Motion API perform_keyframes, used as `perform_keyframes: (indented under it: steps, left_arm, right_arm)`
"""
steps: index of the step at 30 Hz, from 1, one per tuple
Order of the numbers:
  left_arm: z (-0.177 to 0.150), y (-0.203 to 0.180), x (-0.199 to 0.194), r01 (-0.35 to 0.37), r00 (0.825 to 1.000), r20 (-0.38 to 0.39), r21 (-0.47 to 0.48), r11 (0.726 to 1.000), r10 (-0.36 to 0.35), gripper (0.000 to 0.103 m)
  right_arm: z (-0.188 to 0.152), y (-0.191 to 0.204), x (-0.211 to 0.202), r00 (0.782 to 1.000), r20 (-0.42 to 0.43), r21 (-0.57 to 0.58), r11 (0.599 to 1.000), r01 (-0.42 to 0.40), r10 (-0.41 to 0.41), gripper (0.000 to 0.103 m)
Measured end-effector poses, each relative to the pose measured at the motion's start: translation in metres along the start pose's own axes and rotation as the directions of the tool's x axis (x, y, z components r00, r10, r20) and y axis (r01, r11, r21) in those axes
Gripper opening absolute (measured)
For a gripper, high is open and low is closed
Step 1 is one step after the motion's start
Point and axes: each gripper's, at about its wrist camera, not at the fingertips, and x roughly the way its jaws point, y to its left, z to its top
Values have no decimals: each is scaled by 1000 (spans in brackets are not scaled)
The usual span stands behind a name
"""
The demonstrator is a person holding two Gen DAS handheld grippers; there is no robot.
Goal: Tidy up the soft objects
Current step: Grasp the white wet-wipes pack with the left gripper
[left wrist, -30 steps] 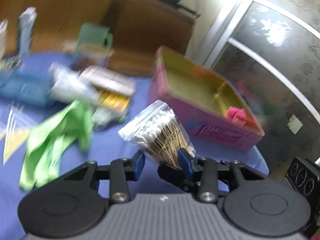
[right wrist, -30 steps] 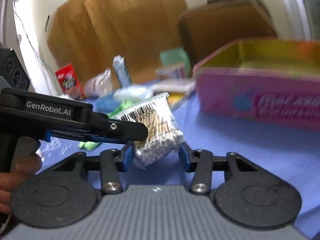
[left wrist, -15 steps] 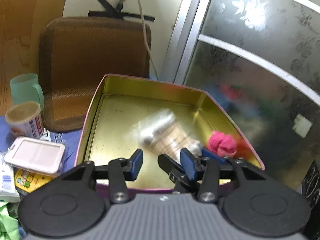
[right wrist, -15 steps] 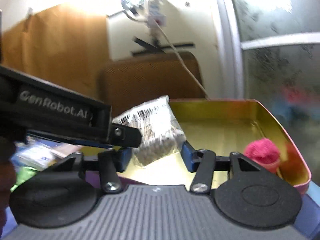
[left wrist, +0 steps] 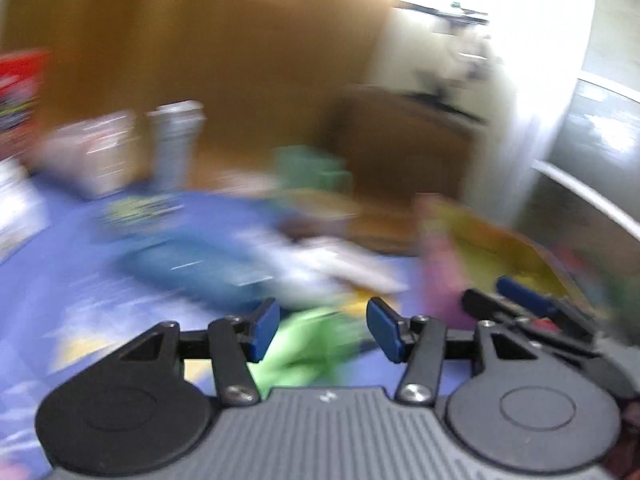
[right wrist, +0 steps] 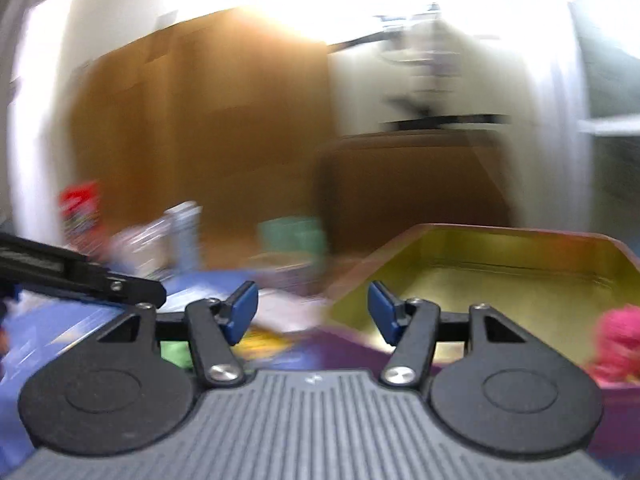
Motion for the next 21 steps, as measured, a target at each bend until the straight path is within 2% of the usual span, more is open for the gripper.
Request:
perform_keyframes:
  steps: [4, 8, 9, 10, 11, 14, 17, 19, 21]
  left_arm:
    - [-14, 58, -29, -100, 995, -15, -139, 985, 99, 49]
    - [-17, 74, -47, -113, 993, 5, -188, 976, 116, 49]
    - [-18, 75, -50, -106, 994, 12, -190, 976, 110, 50]
    - [-17, 76, -52, -95, 995, 20, -193, 977, 101, 50]
    - [-17, 76, -55, -86, 995, 26, -194, 977, 93, 51]
    - [-18, 72, -50, -49, 998, 29, -188, 981, 55, 52]
    - [-20, 63, -44, 11, 1000, 12, -170, 985, -9, 52]
    - [-22, 52, -38, 46, 999, -4, -147, 988, -48, 52]
    - [-26, 41, -33, 80, 996, -24, -121, 989, -83, 52]
  right_arm:
    - [3, 62, 47, 983, -107, -128, 979, -160, 147, 63]
    - [-1, 106, 103, 973, -196, -270, 948, -170, 119, 61]
    - [-1, 109, 112, 972, -211, -287, 945, -158, 99, 58]
    - [-1, 111, 119, 974, -214, -296, 945, -141, 78, 35]
    - [-1, 111, 122, 974, -218, -300, 945, -129, 64, 26]
    - [7, 101, 107, 981, -189, -252, 963, -97, 50, 18]
    - [13, 89, 64, 981, -151, -117, 983, -144, 126, 16]
    - [15, 79, 30, 976, -117, -38, 982, -187, 181, 15]
    - [10, 69, -3, 975, -97, 9, 979, -201, 201, 15]
